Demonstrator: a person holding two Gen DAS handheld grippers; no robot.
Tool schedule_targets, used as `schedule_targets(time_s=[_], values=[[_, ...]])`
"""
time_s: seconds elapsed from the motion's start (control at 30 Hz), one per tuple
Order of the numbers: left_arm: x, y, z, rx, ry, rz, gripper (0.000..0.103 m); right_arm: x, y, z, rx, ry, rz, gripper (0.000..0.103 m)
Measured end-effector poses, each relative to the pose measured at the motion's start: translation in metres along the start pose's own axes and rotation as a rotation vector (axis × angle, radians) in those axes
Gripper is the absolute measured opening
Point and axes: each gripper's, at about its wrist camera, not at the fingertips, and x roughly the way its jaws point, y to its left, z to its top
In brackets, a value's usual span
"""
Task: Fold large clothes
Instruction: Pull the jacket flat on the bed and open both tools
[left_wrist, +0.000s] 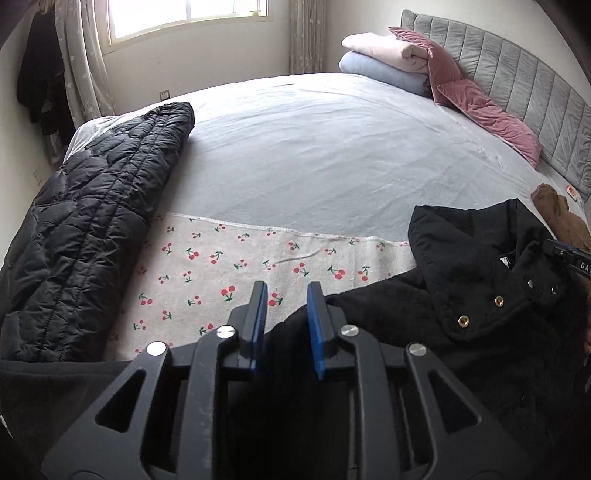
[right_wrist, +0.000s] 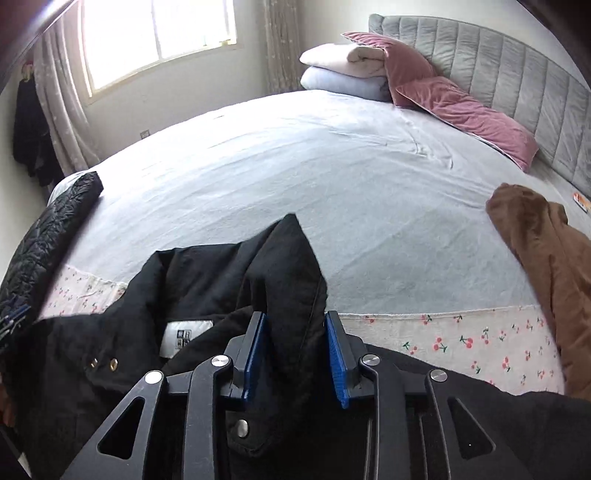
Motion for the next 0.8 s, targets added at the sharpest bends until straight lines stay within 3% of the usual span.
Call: schedule_targets(time_s=[0.03, 0.07, 0.1, 0.2, 0.3, 0.4, 0.47, 0.53, 0.6, 0.7, 0.8], values=[[-0.001, 0.0, -0.004, 0.003, 0.015, -0.003, 0.046, 0.002, -0.01, -0.003, 0.023, 0.007, -0.005, 0.055], [-0.004, -0.001, -0.007, 0.009, 0.019, -0.024, 0.063, -0.002, -0.021, -0.009, 0.039, 0.017, -0.01, 0.059], [-0.011, -0.006, -0.009, 0.017, 0.009, -0.05, 0.067, -0.005, -0.028, -0.015, 0.037, 0.018, -0.01, 0.06], [-0.03, -0.02, -0.02, 0.043, 0.002, -0.128, 0.069, -0.021, -0.033, -0.031, -0.011, 0.009, -0.006, 0.06], [-0.029, -0.03, -0.037, 0.018, 0.031, -0.206, 0.077, -0.03, -0.037, -0.058, -0.005, 0.02, 0.029, 0.062], [-0.015, -0.037, -0.058, 0.008, 0.07, -0.21, 0.077, -0.026, -0.05, -0.085, 0.012, 0.085, 0.028, 0.063], [-0.013, -0.044, -0.064, 0.034, 0.084, -0.173, 0.077, -0.031, -0.061, -0.097, 0.028, 0.114, 0.035, 0.063], [-0.021, -0.046, -0.065, 0.027, 0.096, -0.156, 0.077, -0.052, -0.075, -0.103, 0.047, 0.102, 0.054, 0.063], [-0.038, -0.048, -0.064, 0.009, 0.107, -0.189, 0.078, -0.081, -0.093, -0.105, 0.049, 0.072, 0.05, 0.064], [-0.069, -0.049, -0.069, -0.007, 0.127, -0.217, 0.081, -0.127, -0.126, -0.111, 0.042, 0.021, -0.01, 0.074], [-0.101, -0.052, -0.079, 0.008, 0.111, -0.233, 0.084, -0.165, -0.164, -0.125, 0.065, 0.006, -0.064, 0.075]])
